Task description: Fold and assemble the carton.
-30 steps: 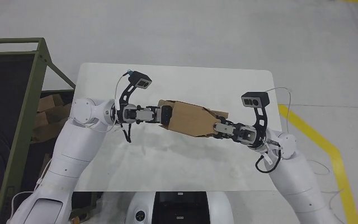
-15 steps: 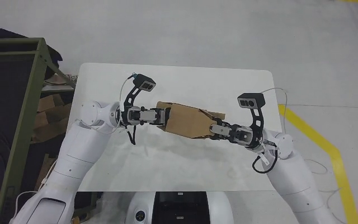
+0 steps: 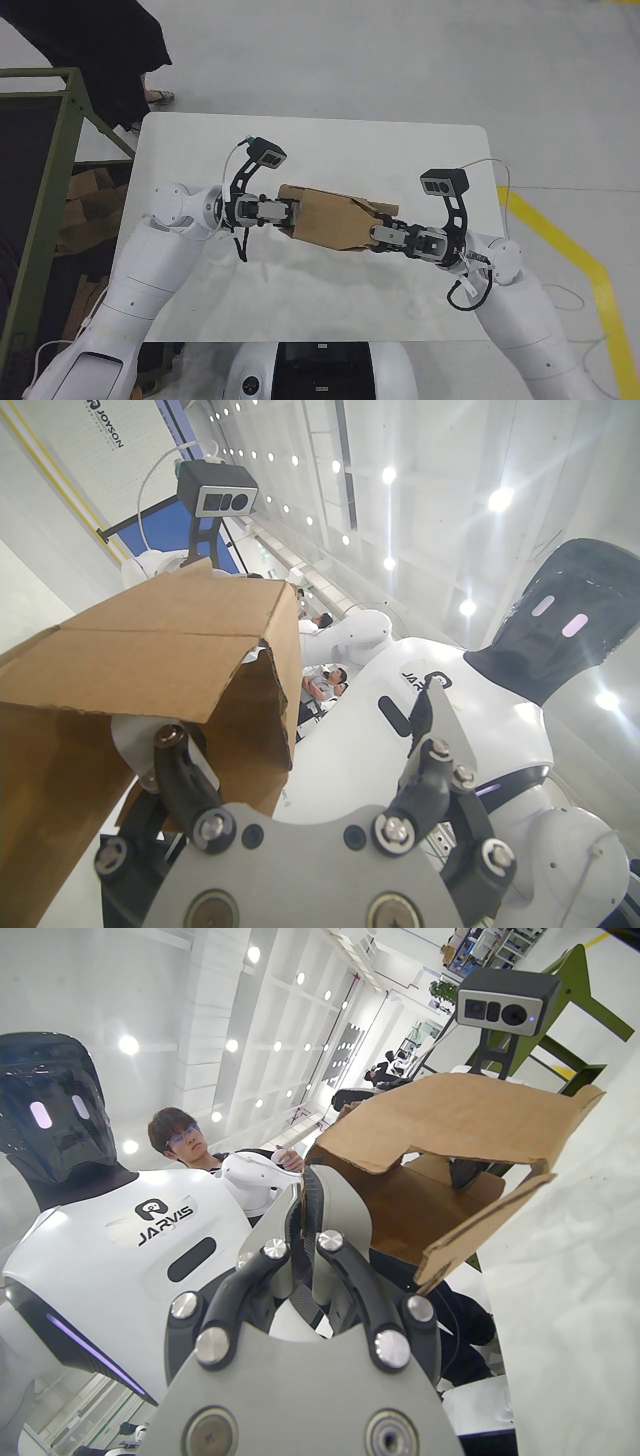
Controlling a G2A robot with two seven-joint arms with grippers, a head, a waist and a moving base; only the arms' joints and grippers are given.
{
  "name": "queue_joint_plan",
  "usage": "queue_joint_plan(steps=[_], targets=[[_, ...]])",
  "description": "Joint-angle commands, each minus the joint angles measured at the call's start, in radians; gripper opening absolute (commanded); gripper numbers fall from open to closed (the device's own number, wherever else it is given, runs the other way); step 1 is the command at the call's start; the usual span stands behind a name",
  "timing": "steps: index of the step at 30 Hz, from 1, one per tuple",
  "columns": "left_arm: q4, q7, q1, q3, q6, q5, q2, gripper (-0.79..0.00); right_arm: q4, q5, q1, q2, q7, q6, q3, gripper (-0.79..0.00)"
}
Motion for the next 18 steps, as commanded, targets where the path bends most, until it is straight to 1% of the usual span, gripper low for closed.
queue_joint_plan(steps=[1, 9, 14, 16, 18], targets=[[0.002, -0.004, 0.0, 0.0, 0.004, 0.005, -0.001, 0.0, -0.001, -0.002, 0.0, 0.0, 0.003, 0.003, -0.001, -0.785], [0.007, -0.015, -0.005, 0.015, 0.015, 0.033, -0.003, -0.055, 0.002, -0.028, 0.004, 0.0, 0.004, 0.004, -0.009, -0.785], [0.014, -0.01, -0.011, 0.031, 0.01, 0.051, -0.004, -0.129, 0.011, -0.058, 0.006, 0.001, -0.003, -0.003, -0.008, -0.785], [0.018, -0.009, -0.015, 0.039, 0.009, 0.062, -0.002, -0.194, 0.017, -0.088, 0.006, 0.002, -0.014, -0.009, -0.005, -0.785], [0.021, -0.006, -0.018, 0.043, 0.006, 0.065, -0.001, -0.222, 0.016, -0.1, 0.004, 0.001, -0.025, -0.01, -0.006, -0.785]])
